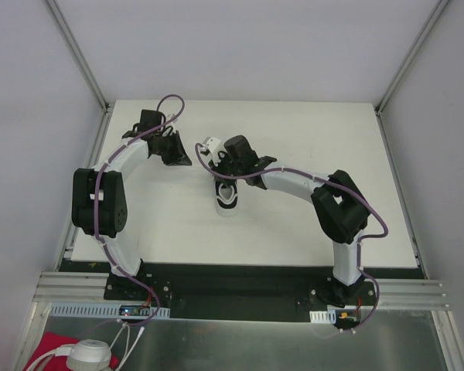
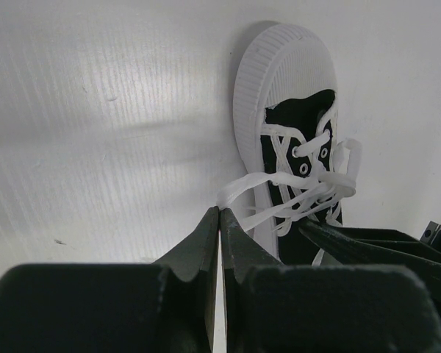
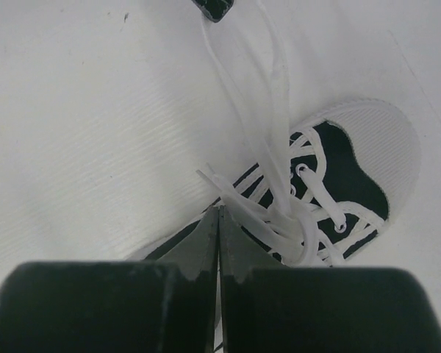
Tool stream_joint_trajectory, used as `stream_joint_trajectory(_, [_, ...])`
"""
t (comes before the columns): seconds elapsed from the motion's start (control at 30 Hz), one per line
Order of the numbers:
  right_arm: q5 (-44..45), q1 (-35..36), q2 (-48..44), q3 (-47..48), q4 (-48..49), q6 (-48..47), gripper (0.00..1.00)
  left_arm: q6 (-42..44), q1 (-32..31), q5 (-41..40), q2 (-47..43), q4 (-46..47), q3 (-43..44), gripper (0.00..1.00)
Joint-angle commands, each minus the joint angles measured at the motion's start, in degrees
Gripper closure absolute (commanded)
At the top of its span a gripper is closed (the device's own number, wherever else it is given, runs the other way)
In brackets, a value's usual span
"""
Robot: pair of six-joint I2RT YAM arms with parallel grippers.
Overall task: Tie the shoes
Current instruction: Tie the shoelace on the shoe.
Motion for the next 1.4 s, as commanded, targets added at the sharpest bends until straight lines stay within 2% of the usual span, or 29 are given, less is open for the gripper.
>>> stream_joint_trajectory(0.0, [-3.13,-0.10,-3.37,-0.53,3.04,2.11,0.99,0.30,0.44,0.34,-0.99,-0.40,0.80,1.00])
stream_joint_trajectory(0.1, [-0.94,-0.10,-3.46,-0.36,3.22,1.93,0.97,0.30,0.44,0.34,-1.08,-0.40,0.89,1.00])
stream_joint_trajectory(0.13, [0.28,-0.19,-3.55,-0.18,3.22,1.93,0.81,0.30,0.44,0.34,-1.08,-0.40,0.89,1.00])
stream_joint_trajectory(0.17, [0.64,-0.19,-3.55,-0.09,3.22,1.93,0.77,0.30,0.44,0.34,-1.16,-0.40,0.89,1.00])
stream_joint_trajectory(0.33, [2.58,-0.01,-3.99,0.17,3.65,1.23,0.64,0.30,0.53,0.34,-1.08,-0.40,0.80,1.00])
stream_joint_trajectory(0.43, [3.55,0.16,-3.29,0.87,3.04,0.53,0.61,0.30,0.53,0.42,-1.08,-0.40,0.89,1.00])
stream_joint_trajectory(0.63, [3.47,0.43,-2.84,1.05,3.04,0.78,0.60,0.38,0.53,0.42,-1.16,-0.32,0.80,1.00])
stream_joint_trajectory(0.77, [-1.63,0.08,-5.65,-2.02,7.78,4.30,0.67,0.38,0.62,0.34,-1.25,-0.40,0.71,1.00])
stream_joint_trajectory(0.87, [-2.96,-0.01,-6.97,-2.11,8.49,6.14,0.68,0.38,0.62,0.34,-1.16,-0.32,0.80,1.00])
stream_joint_trajectory(1.1, [0.55,-0.01,-5.57,-0.28,6.74,4.05,0.59,0.30,0.62,0.42,-1.25,-0.31,0.80,1.00])
stream_joint_trajectory(1.37, [6.01,0.95,-1.79,1.93,2.43,0.00,0.56,0.30,0.62,0.42,-1.25,-0.40,0.71,1.00])
